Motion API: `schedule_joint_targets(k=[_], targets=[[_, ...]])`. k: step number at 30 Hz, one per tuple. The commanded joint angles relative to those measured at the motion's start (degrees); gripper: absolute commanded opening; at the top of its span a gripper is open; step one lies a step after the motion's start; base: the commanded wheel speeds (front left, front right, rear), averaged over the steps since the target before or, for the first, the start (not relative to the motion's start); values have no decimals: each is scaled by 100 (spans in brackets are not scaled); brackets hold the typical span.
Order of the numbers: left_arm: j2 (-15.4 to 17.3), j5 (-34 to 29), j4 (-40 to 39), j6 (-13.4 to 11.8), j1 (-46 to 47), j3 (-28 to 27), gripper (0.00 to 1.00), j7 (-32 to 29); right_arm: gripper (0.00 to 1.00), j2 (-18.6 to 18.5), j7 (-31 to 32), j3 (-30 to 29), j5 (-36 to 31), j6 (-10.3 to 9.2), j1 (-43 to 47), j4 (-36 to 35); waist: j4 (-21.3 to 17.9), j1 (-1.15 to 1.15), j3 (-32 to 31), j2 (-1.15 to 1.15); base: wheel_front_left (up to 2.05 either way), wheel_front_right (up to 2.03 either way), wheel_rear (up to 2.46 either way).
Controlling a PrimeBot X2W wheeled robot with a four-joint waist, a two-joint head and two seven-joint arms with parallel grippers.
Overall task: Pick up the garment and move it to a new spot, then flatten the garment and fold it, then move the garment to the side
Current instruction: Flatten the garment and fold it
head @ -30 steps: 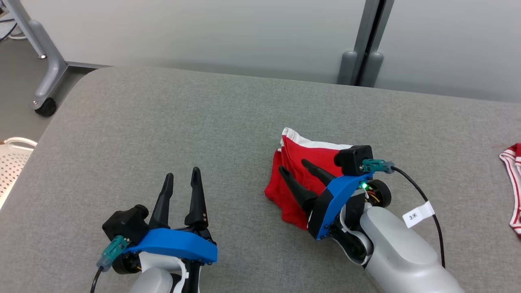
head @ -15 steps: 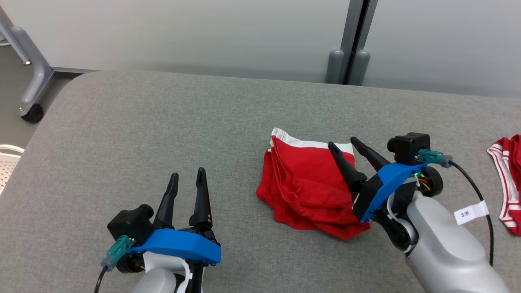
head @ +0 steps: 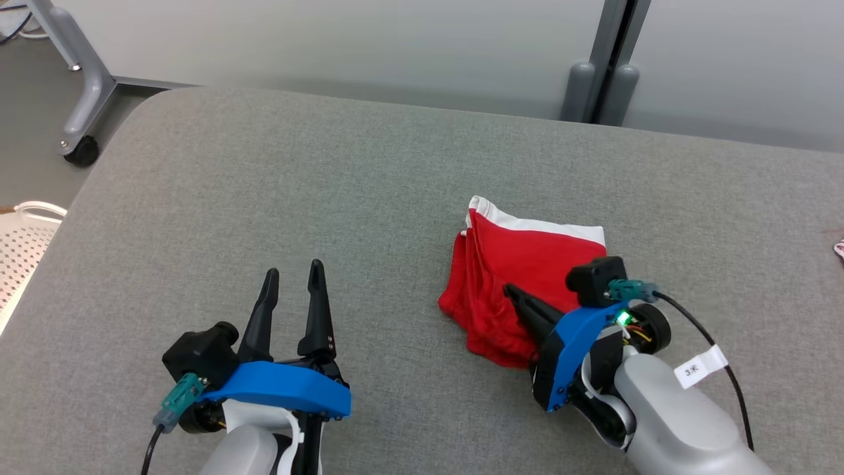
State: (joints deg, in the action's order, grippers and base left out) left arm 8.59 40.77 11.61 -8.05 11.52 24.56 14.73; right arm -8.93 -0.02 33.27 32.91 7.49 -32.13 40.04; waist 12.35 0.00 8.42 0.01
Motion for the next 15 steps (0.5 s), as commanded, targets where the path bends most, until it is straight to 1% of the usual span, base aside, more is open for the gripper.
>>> schedule_joint_targets(k=[1, 7, 15], targets=[[2, -12, -9, -5, 64, -37, 100, 8, 0, 15, 32, 158, -34, 2, 26, 35, 45, 0, 28, -1, 0, 0, 0], [8, -20, -18, -13, 74, -67, 100, 17, 0, 96, 65, 690, 40, 1, -38, 85, 91, 0, 61, -1, 0, 0, 0], [-23, -31, 7, -6, 97, -118, 100, 32, 0, 178, -10, 1269, 101, 1, -244, 420, 16, 0, 141, -1, 0, 0, 0]])
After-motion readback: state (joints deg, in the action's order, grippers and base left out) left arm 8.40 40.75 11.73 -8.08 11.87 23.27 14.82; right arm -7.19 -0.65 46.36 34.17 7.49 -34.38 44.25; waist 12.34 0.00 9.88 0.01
